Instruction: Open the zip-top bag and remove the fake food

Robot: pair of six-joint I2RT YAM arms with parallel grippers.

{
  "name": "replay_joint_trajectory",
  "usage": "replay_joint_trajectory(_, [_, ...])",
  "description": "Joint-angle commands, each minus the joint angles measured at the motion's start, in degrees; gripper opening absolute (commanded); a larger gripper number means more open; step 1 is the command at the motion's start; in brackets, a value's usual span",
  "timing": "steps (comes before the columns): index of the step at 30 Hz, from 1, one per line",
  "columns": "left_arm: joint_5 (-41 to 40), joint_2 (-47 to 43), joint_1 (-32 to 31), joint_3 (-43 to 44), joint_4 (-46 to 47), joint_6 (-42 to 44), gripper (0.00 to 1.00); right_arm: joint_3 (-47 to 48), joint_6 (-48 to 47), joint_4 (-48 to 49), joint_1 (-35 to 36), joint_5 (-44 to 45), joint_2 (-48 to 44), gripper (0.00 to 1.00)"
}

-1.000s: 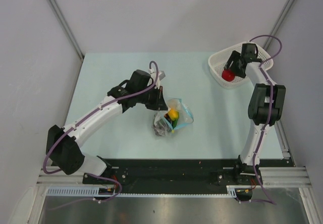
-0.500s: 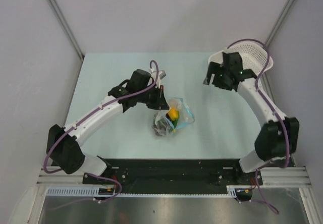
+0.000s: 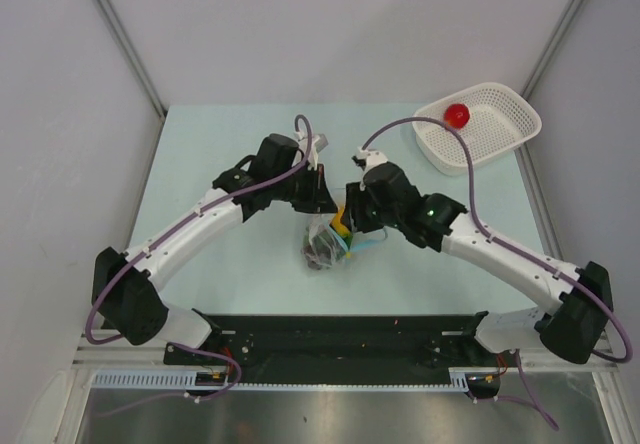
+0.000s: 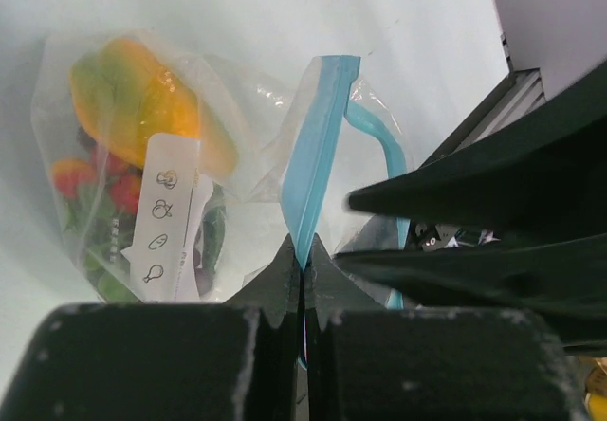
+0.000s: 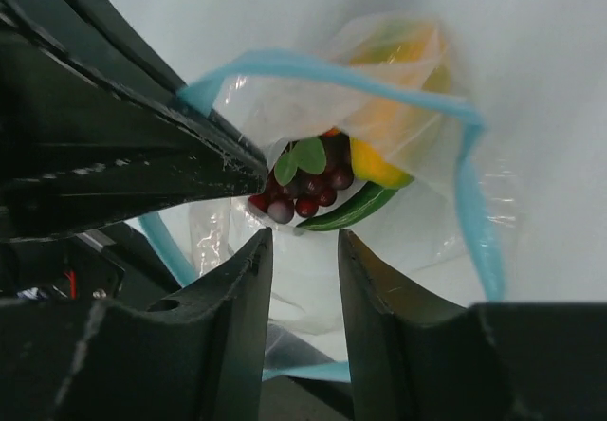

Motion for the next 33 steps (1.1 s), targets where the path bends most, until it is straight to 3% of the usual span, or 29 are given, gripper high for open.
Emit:
replay_joint_trajectory(1, [0.6, -2.2, -0.3, 4.7, 0.9, -1.2, 0.00, -1.4, 0.9, 6.3, 2.1, 4.5, 2.5, 0.37])
replay_joint_trajectory(9, [0.3, -3.5, -0.5, 5.8, -1.0, -1.5, 0.00, -4.7, -1.7, 12.2, 1.3, 6.5, 6.8, 0.34])
replay_joint_trajectory(18, [-6.5, -0.1, -1.9, 5.8, 4.2, -7.2, 0.00, -8.4, -4.1, 21.6, -0.6, 7.2, 14.5, 0.48])
replay_joint_trajectory(28, [-4.9, 2.4, -2.0, 6.0, 2.6, -5.7, 0.00, -9.8, -5.6, 30.2, -2.3, 2.1, 22.5, 0.70])
replay_joint_trajectory(33, [-5.4, 2.4, -2.0, 6.3, 0.5, -4.2, 0.00, -10.3, -5.7, 36.4, -2.5, 0.3, 25.0, 0.72])
